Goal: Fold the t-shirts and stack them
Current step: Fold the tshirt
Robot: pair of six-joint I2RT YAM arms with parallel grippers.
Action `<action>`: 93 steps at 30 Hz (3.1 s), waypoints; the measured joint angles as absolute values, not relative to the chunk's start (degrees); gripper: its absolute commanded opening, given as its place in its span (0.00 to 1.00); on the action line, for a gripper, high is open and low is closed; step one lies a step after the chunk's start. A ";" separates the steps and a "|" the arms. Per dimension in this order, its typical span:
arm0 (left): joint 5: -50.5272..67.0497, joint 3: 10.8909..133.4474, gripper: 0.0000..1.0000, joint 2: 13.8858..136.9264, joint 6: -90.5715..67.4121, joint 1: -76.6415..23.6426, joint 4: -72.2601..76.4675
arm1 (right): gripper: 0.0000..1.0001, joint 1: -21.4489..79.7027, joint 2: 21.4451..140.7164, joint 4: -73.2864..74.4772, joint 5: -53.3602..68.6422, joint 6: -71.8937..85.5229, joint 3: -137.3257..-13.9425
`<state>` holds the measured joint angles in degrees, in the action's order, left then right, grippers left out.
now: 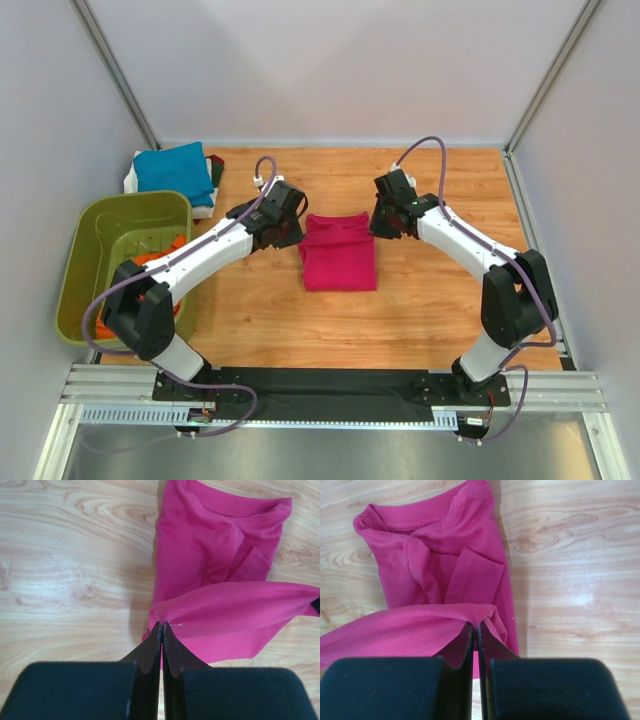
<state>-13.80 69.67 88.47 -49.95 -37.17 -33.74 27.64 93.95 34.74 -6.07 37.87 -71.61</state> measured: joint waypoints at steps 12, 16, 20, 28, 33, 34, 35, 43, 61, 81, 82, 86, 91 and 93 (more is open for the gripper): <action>-11.60 75.50 0.00 98.96 -45.60 -32.38 -29.28 | 0.00 23.31 104.92 30.81 -1.74 36.36 -77.60; -11.55 77.91 0.00 101.32 -44.14 -32.05 -28.88 | 0.00 22.63 107.24 30.39 -1.06 36.03 -78.87; -11.33 79.50 0.00 103.31 -43.11 -31.29 -28.58 | 0.00 22.24 108.64 30.48 -1.04 35.48 -81.30; -11.03 80.77 0.00 104.33 -41.91 -30.52 -28.23 | 0.00 21.76 109.10 30.24 -0.93 35.09 -83.50; -10.98 81.43 0.00 103.88 -41.19 -30.52 -28.05 | 0.00 21.65 107.74 30.37 -0.99 35.09 -83.07; -11.00 81.49 0.00 103.66 -41.12 -30.50 -28.08 | 0.00 21.65 106.94 30.39 -0.99 35.09 -82.85; -10.98 81.49 0.00 103.33 -41.04 -30.50 -28.03 | 0.00 21.65 106.10 30.57 -0.99 35.09 -82.67; -10.52 81.49 0.00 97.47 -40.99 -30.52 -27.75 | 0.00 21.67 100.01 30.50 -1.32 35.09 -81.87; -10.76 94.17 0.00 110.91 -39.07 -29.65 -27.14 | 0.00 18.76 110.50 29.52 -2.63 33.54 -88.33; -5.56 116.03 0.89 134.10 -34.81 -22.06 -26.44 | 0.62 11.73 134.08 26.83 8.25 30.35 -113.49; -5.17 115.94 0.90 133.49 -34.30 -21.78 -26.41 | 0.62 11.60 133.49 26.61 8.78 30.37 -113.21; -1.30 108.27 0.74 124.99 -33.56 -21.41 -22.83 | 0.44 11.66 126.39 23.27 10.85 30.52 -105.56; 6.20 97.76 0.18 112.57 -35.64 -22.17 -15.14 | 0.12 12.32 117.91 18.02 15.00 31.51 -98.76; 8.19 97.56 0.06 111.77 -36.51 -22.63 -12.56 | 0.05 12.69 117.54 15.97 16.58 31.77 -98.72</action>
